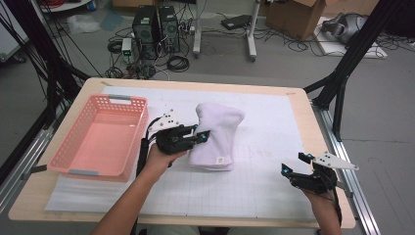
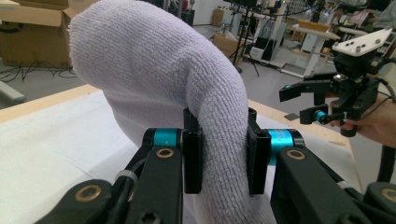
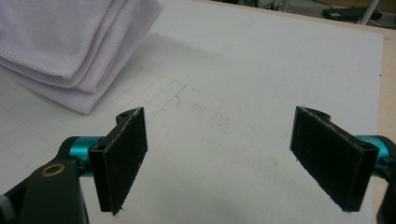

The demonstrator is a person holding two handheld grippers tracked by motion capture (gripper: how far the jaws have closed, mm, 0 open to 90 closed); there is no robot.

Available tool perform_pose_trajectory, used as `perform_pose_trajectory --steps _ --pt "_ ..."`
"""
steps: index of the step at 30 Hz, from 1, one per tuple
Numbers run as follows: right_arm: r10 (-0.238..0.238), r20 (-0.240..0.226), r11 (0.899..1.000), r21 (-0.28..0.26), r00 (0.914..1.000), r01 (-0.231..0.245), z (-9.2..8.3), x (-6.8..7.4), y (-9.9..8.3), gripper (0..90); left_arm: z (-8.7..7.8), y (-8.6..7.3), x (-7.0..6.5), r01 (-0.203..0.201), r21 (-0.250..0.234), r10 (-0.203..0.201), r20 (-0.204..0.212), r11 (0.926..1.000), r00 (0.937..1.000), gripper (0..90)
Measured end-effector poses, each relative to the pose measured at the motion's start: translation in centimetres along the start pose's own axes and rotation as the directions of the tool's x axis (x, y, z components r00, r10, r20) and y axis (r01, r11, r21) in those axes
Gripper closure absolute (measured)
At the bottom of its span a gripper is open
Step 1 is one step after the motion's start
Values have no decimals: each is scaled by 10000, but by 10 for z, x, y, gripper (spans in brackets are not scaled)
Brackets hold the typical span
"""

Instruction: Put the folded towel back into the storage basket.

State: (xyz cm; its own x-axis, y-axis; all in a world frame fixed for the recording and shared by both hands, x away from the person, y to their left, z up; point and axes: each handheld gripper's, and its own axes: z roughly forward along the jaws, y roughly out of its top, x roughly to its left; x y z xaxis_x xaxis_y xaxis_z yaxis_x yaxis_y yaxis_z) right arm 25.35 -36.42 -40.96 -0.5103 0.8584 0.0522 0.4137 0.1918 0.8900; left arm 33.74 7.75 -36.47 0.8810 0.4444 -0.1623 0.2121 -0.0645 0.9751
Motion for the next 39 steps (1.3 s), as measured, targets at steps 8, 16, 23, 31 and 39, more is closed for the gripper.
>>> perform_pose_trajectory --steps 8,16,23,31,39 --pt "9 -24 10000 3 10000 -9 0 0 0 176 -21 2 8 -11 -205 8 -122 9998 9999 740" --pt "-35 -12 10000 -3 10000 35 0 0 1 176 -43 8 16 76 -534 -88 -233 9985 9997 741" --pt "-22 13 10000 14 10000 22 1 1 1 176 -65 13 25 -7 -664 -27 -500 9978 9987 740" --pt "-14 7 10000 0 10000 14 2 2 2 176 -92 21 33 -50 -904 -25 -829 9959 9966 740" --pt "-15 38 10000 4 10000 15 2 3 4 176 -117 30 37 -134 -1137 3 -1143 9934 9934 740"
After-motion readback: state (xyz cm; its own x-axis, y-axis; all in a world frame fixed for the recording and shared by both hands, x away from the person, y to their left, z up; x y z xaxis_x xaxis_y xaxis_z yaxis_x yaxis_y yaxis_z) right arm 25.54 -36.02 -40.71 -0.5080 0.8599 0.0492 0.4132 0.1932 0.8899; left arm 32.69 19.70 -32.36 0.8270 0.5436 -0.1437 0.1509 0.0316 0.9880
